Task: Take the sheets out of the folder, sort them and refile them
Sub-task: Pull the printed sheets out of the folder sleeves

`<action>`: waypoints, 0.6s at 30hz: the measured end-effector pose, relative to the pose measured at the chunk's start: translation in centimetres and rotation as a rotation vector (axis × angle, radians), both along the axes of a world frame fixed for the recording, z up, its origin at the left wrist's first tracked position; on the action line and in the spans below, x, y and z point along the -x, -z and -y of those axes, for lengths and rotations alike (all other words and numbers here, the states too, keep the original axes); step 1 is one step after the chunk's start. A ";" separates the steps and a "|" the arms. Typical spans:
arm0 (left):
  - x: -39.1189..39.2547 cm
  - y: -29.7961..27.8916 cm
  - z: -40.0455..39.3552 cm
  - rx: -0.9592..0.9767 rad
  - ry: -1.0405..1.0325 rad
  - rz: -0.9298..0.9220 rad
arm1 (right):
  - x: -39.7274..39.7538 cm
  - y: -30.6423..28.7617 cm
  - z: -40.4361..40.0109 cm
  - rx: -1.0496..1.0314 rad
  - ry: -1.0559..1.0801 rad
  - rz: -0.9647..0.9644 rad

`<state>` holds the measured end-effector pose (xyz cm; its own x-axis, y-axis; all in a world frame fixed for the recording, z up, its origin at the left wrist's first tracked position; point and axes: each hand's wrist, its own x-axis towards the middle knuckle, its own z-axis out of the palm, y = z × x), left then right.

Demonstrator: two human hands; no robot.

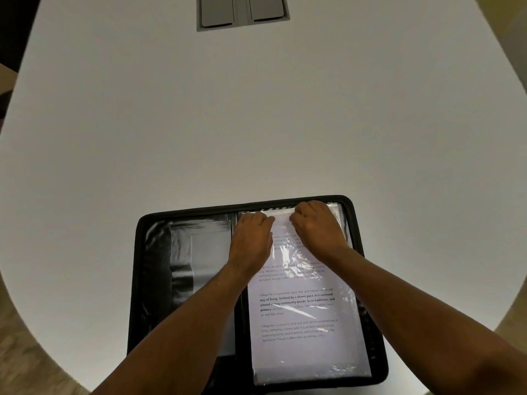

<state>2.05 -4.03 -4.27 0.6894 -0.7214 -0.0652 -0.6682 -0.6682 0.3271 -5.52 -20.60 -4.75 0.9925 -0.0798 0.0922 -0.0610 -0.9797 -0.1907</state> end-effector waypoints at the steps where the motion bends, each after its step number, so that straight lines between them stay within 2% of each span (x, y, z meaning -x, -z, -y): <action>1: -0.1 0.2 0.0 0.002 0.003 0.012 | -0.1 0.0 0.1 0.004 -0.013 0.003; 4: -0.2 0.5 -0.1 0.035 -0.012 0.015 | -0.5 -0.4 0.1 -0.026 -0.073 -0.030; 6: -0.2 0.8 -0.4 0.067 -0.014 0.007 | -0.8 -1.2 -0.1 -0.062 -0.093 -0.125; 9: 0.1 0.6 -0.6 0.099 -0.029 -0.020 | -1.5 -2.3 -0.2 -0.133 0.015 -0.304; 14: 0.1 -0.1 -0.4 0.053 -0.034 -0.047 | -3.1 -2.9 0.6 -0.179 0.090 -0.427; 18: -0.2 0.1 -0.5 0.029 -0.024 -0.038 | -3.9 -3.3 0.8 -0.139 0.079 -0.513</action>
